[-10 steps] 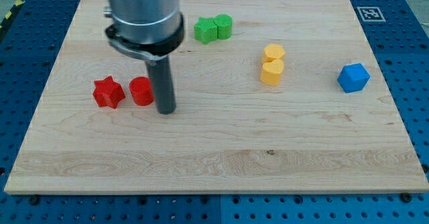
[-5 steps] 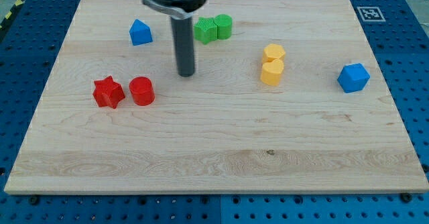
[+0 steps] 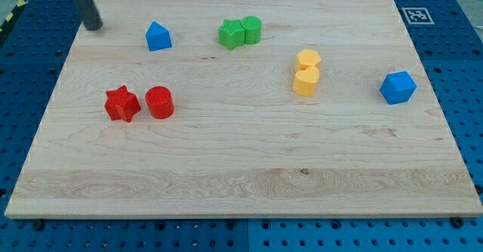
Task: Move the blue triangle into the blue cube
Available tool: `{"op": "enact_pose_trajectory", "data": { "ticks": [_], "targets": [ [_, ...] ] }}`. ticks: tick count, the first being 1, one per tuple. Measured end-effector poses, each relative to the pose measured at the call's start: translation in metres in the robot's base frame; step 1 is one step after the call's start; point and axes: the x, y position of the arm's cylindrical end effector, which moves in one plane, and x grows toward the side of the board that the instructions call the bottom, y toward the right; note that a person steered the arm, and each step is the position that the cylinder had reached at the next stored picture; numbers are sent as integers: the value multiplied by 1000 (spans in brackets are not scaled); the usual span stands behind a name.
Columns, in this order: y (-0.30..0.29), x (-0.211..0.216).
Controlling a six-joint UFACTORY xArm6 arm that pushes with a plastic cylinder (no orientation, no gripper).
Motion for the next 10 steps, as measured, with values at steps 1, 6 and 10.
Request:
{"op": "enact_pose_trajectory", "data": {
  "ticks": [1, 6, 10],
  "targets": [
    [82, 8],
    [146, 47],
    [168, 88]
  ]
}}
